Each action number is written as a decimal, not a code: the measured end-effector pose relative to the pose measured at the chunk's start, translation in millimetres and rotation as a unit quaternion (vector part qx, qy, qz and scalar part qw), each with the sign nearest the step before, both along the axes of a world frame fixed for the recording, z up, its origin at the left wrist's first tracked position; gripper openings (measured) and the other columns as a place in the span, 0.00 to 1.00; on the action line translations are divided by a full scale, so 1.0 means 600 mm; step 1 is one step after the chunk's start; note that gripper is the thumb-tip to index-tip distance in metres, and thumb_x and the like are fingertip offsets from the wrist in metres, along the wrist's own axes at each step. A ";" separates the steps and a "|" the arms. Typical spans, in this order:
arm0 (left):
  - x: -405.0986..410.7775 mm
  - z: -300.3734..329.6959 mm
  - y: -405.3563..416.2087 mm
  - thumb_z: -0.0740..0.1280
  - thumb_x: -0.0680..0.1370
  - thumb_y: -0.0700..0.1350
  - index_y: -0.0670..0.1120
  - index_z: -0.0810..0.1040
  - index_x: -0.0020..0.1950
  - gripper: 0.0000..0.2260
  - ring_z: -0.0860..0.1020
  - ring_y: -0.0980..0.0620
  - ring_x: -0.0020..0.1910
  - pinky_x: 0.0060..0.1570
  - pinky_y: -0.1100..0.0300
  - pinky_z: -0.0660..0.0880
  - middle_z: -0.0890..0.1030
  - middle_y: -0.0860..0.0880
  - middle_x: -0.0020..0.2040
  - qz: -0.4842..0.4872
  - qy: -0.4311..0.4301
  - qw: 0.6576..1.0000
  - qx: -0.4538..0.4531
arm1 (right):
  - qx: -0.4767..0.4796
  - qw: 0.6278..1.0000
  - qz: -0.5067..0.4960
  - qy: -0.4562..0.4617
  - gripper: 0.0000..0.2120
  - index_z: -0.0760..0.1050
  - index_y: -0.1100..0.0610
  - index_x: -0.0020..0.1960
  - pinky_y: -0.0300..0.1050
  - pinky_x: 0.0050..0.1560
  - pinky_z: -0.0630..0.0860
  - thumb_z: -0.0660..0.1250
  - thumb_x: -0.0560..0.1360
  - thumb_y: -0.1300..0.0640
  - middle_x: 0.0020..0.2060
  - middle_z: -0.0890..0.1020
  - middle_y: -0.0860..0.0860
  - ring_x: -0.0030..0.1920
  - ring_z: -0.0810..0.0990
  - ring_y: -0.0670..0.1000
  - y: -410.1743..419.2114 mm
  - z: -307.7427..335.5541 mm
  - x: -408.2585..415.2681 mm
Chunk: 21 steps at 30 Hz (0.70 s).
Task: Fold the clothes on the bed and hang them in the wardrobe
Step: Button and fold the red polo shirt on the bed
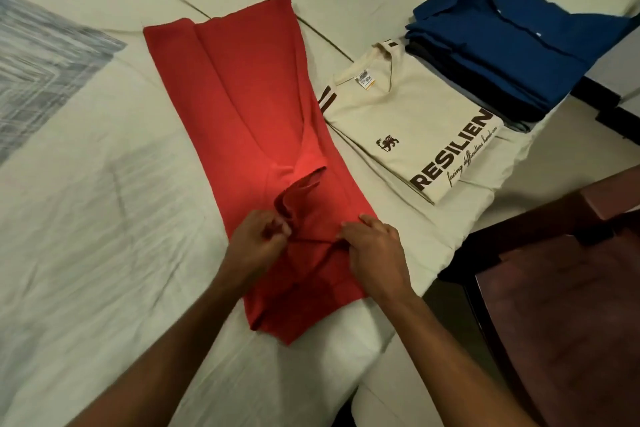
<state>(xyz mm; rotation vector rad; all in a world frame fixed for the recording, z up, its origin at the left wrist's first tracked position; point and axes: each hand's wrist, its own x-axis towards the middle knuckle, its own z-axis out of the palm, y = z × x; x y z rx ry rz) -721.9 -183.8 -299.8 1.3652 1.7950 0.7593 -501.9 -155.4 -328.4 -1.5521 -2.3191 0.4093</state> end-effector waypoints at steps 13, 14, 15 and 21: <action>0.030 -0.013 0.091 0.69 0.75 0.55 0.42 0.71 0.59 0.21 0.77 0.35 0.59 0.53 0.47 0.73 0.78 0.38 0.59 0.141 0.160 0.963 -0.165 | -0.035 0.976 -0.001 -0.213 0.16 0.75 0.54 0.56 0.55 0.48 0.75 0.70 0.69 0.60 0.53 0.77 0.54 0.53 0.75 0.60 0.008 0.012 -0.025; 0.025 -0.005 0.091 0.68 0.76 0.53 0.43 0.73 0.55 0.16 0.78 0.36 0.57 0.52 0.48 0.73 0.80 0.38 0.56 0.138 0.151 0.967 -0.149 | -0.029 0.975 -0.005 -0.220 0.15 0.75 0.55 0.55 0.54 0.46 0.74 0.70 0.69 0.61 0.51 0.78 0.55 0.51 0.75 0.60 0.012 0.011 -0.023; 0.021 0.003 0.087 0.67 0.76 0.51 0.44 0.74 0.50 0.11 0.78 0.37 0.54 0.50 0.49 0.72 0.81 0.40 0.51 0.143 0.131 0.973 -0.122 | -0.022 0.975 -0.009 -0.222 0.13 0.76 0.56 0.53 0.54 0.45 0.74 0.71 0.69 0.61 0.49 0.79 0.56 0.50 0.76 0.60 0.016 0.012 -0.019; 0.010 0.012 -0.022 0.69 0.78 0.53 0.46 0.73 0.44 0.12 0.78 0.50 0.37 0.37 0.59 0.73 0.79 0.47 0.37 0.219 -0.023 0.975 -0.037 | 0.028 0.982 0.006 -0.189 0.10 0.77 0.58 0.48 0.52 0.39 0.72 0.69 0.66 0.63 0.43 0.78 0.56 0.43 0.75 0.60 0.010 0.019 0.003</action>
